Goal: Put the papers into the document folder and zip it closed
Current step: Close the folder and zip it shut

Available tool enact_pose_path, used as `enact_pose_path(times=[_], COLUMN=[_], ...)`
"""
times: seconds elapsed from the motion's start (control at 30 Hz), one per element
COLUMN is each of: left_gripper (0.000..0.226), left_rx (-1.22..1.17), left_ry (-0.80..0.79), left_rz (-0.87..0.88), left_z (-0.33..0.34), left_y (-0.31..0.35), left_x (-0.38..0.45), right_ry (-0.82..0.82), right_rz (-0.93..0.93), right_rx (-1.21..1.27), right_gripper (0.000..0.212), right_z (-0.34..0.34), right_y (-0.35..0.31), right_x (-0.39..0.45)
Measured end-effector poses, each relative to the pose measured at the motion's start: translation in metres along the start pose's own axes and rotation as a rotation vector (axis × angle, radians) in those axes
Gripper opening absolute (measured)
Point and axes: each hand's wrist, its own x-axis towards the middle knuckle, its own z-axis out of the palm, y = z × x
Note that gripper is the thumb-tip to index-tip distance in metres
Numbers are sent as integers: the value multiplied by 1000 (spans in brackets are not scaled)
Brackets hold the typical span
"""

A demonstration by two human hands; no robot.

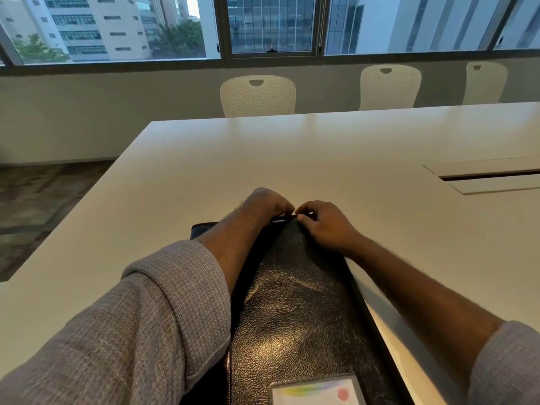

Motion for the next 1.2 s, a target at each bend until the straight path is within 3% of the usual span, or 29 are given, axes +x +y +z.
enact_pose_path(times=[0.1, 0.2, 0.47, 0.6, 0.97, 1.2], left_gripper=[42, 39, 40, 42, 39, 37], left_rx=[29, 3, 120, 139, 234, 311], left_ry=[28, 102, 316, 366, 420, 350], left_rz=[21, 43, 157, 131, 47, 102], left_z=[4, 5, -4, -17, -73, -87], left_y=[0, -3, -14, -29, -82, -96], left_x=[-2, -3, -6, -6, -6, 0], right_ry=[14, 15, -131, -135, -116, -103], right_rz=[-60, -87, 9, 10, 3, 4], right_rx=[-275, -370, -368, -378, -387, -379], right_gripper=[33, 37, 65, 67, 65, 66], right_z=[8, 11, 13, 14, 16, 18], right_y=[0, 2, 6, 7, 13, 15], right_x=[-7, -11, -10, -8, -6, -6])
